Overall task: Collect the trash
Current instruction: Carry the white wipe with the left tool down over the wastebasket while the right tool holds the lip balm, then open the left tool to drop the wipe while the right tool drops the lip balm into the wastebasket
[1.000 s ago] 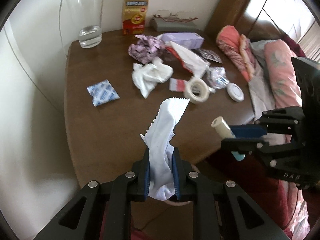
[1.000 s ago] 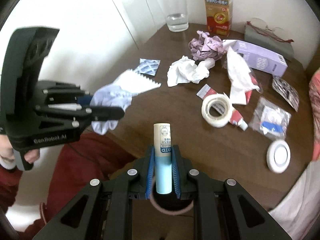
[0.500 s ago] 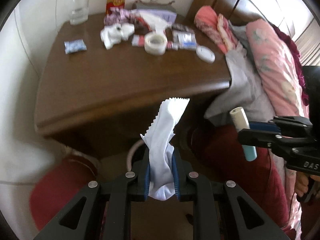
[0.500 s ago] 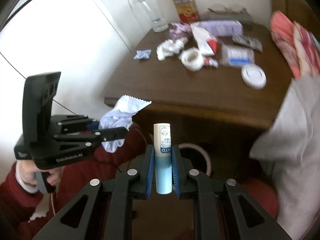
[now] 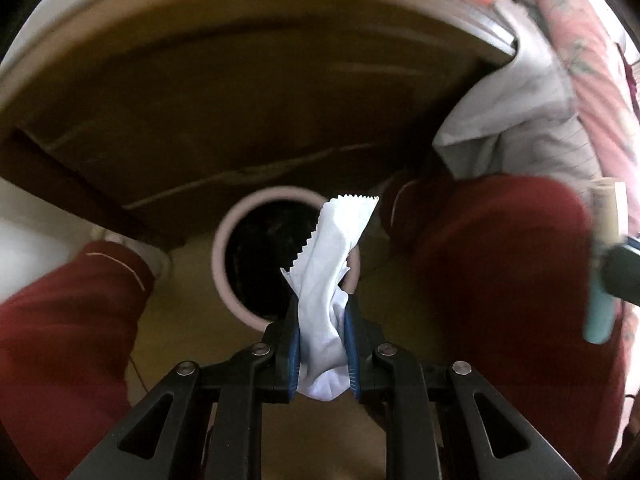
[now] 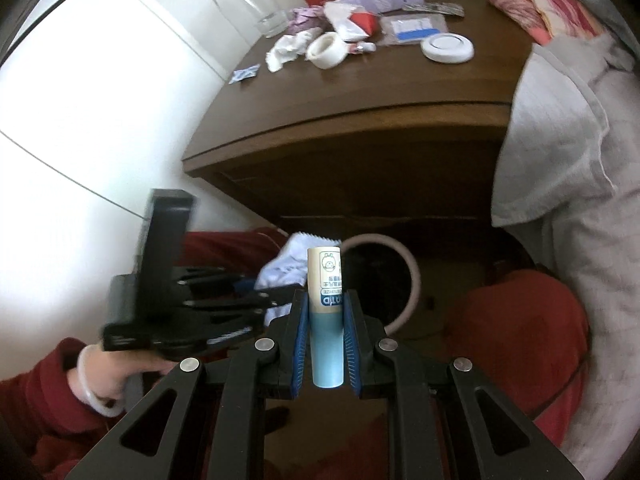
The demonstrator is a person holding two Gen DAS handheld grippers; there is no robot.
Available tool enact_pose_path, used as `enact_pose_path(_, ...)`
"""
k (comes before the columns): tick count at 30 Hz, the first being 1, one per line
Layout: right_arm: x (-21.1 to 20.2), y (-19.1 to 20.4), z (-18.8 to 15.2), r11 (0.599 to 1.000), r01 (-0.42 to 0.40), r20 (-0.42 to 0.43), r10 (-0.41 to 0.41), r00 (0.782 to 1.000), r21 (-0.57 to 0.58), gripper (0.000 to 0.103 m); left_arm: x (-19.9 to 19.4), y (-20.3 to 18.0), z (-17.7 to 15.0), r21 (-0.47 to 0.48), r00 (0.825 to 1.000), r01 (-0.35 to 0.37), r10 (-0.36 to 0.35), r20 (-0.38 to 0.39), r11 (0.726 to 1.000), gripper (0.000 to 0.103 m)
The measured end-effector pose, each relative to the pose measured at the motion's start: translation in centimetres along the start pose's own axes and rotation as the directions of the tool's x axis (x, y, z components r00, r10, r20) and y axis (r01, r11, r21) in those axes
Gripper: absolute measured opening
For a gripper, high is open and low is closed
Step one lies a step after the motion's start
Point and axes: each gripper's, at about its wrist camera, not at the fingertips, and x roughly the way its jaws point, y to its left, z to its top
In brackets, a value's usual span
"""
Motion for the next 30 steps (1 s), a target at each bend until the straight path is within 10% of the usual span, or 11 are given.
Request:
enact_pose_path(16,2.3,-2.9,0.8,0.997,-0.013,-0.041,0.016,0.999,0.074,0.017,8.9,2.0,2.0,-0.032,0.988,-0.054,0.049,-0.147,0.998,0.020)
enact_pose_path(24,3.4,-3.4,1.3,0.996,-0.014,-0.069,0.020,0.997,0.086,0.017,8.9,2.6,2.7,-0.021,0.991,-0.097,0.094,-0.099,0.995,0.087)
enact_pose_path(30,4.2,-3.3,1.4,0.996,-0.012,-0.092,0.020,0.996,0.086,0.017,6.4,2.3,3.1,0.003,0.991,-0.121,0.120,-0.056,0.993,0.089)
